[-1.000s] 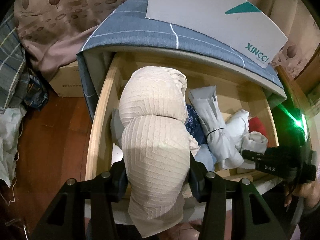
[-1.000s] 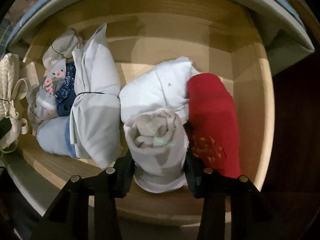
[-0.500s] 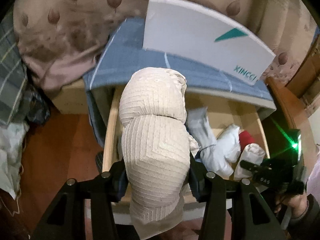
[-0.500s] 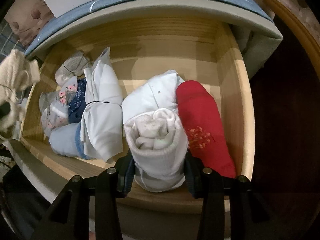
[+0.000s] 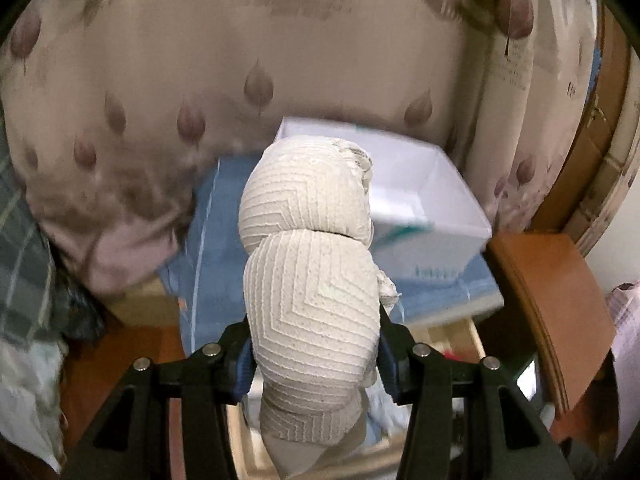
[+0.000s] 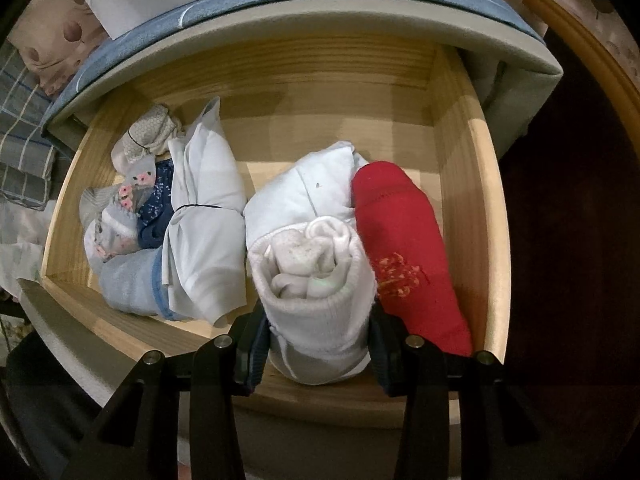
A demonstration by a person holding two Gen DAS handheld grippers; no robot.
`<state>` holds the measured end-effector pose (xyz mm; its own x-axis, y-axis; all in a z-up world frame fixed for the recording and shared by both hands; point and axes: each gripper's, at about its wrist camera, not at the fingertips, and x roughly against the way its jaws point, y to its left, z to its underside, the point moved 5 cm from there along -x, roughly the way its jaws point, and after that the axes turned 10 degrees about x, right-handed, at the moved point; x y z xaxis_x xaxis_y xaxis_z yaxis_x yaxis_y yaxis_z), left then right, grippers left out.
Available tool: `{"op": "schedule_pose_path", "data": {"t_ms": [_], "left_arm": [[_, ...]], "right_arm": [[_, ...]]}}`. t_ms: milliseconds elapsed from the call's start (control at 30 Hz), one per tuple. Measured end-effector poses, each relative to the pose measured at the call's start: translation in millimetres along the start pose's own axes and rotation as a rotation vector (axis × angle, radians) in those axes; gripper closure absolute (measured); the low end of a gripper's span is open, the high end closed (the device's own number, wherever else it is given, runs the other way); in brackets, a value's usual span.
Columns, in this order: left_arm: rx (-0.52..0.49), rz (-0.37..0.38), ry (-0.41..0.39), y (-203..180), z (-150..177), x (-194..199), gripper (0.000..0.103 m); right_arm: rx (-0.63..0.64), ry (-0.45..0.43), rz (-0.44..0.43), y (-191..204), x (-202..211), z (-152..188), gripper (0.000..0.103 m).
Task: Take underwear out of drawer
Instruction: 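Carry the cream roll into the white shoebox and open the left gripper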
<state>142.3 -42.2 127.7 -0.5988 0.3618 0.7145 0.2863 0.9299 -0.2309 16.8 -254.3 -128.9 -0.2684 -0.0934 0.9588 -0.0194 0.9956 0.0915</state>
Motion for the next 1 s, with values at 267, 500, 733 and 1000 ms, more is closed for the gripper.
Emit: {"op": "schedule_pose_path", "data": {"t_ms": [267,500,733,1000], "left_arm": [[-0.058,0.008,-0.069,-24.8,-89.4,-25.2,0.053],[-0.093,-0.026,-0.024,-33.3,-118.2,-90.1,0.053],[-0.122,-0.084,0.057,-36.0,-102.4,-156.9,0.053],[-0.104,-0.117,0.132,-28.6,-77.8,-188.5,0.053]], "right_arm": [[-0.009,-0.003,-0.002,1.3,-0.3,-0.2,0.063],[-0.024,-0.006,-0.017,0.1,-0.4,0.2,0.063],[-0.02,-0.003,-0.018,3.1,-0.6,-0.6,0.063],[-0.021,0.002,-0.029,0.6,-3.0,-0.6,0.063]]}}
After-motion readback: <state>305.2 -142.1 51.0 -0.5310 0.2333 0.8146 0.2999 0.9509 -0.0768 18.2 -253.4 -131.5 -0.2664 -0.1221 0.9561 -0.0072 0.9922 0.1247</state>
